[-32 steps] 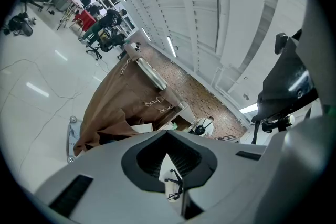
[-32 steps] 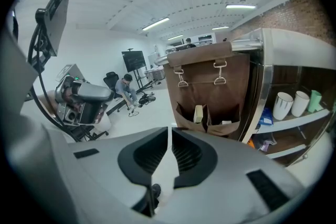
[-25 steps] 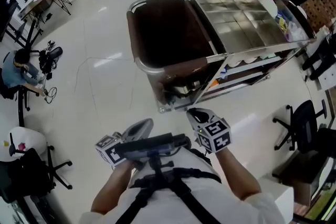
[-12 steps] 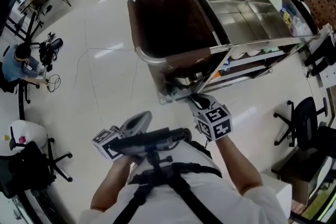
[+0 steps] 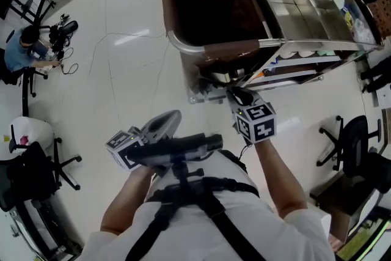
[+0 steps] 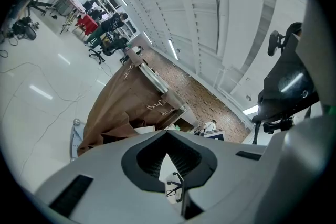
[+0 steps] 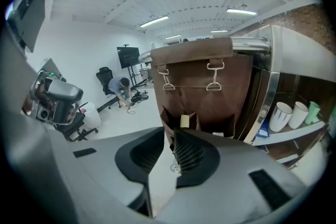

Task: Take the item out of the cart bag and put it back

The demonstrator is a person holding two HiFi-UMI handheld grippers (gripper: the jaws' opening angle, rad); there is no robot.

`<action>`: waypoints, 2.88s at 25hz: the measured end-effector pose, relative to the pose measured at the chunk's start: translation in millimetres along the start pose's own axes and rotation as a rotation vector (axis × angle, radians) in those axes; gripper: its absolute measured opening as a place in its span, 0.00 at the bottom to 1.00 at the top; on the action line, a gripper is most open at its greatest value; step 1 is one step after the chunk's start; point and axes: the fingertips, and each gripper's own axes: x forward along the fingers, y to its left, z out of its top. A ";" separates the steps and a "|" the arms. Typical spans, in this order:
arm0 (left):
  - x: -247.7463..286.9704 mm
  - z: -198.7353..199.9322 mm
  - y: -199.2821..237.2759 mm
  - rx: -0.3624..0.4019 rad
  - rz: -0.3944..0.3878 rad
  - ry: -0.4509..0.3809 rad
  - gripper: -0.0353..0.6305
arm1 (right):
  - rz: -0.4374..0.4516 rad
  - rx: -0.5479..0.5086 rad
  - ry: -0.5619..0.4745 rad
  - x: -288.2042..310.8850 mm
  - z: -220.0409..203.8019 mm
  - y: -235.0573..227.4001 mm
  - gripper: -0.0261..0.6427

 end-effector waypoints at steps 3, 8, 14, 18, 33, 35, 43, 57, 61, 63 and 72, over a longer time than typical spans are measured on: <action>0.4 0.7 1.8 -0.003 0.002 -0.002 0.05 | -0.012 -0.004 0.010 8.0 0.4 -6.0 0.14; -0.6 1.5 3.3 -0.005 0.011 -0.005 0.05 | -0.040 -0.018 0.034 22.6 0.5 -17.6 0.21; -0.2 5.5 5.3 -0.002 0.018 -0.011 0.05 | -0.073 -0.032 0.061 42.3 -0.9 -31.6 0.23; -0.3 6.8 7.1 -0.002 0.025 -0.016 0.05 | -0.069 -0.036 0.096 57.9 -7.5 -33.8 0.24; 2.2 4.9 12.7 0.004 0.061 -0.020 0.05 | -0.036 -0.095 0.123 94.0 -6.1 -29.6 0.22; 0.4 6.0 13.3 0.004 0.067 -0.023 0.05 | -0.040 -0.101 0.129 98.1 -7.1 -30.7 0.22; -10.8 14.7 23.2 -0.007 0.101 -0.049 0.05 | -0.038 -0.127 0.134 114.8 -2.1 -25.4 0.19; -15.4 18.2 29.1 -0.011 0.109 -0.059 0.05 | -0.052 -0.154 0.139 125.0 -6.6 -23.4 0.18; -12.1 20.5 31.2 -0.013 0.108 -0.065 0.05 | -0.055 -0.151 0.137 128.4 -6.3 -25.2 0.17; -10.7 23.1 31.4 -0.012 0.109 -0.076 0.05 | -0.056 -0.152 0.134 129.7 -5.7 -25.2 0.17; -9.4 21.1 31.3 -0.015 0.109 -0.067 0.05 | -0.078 -0.164 0.098 127.0 -0.9 -27.2 0.16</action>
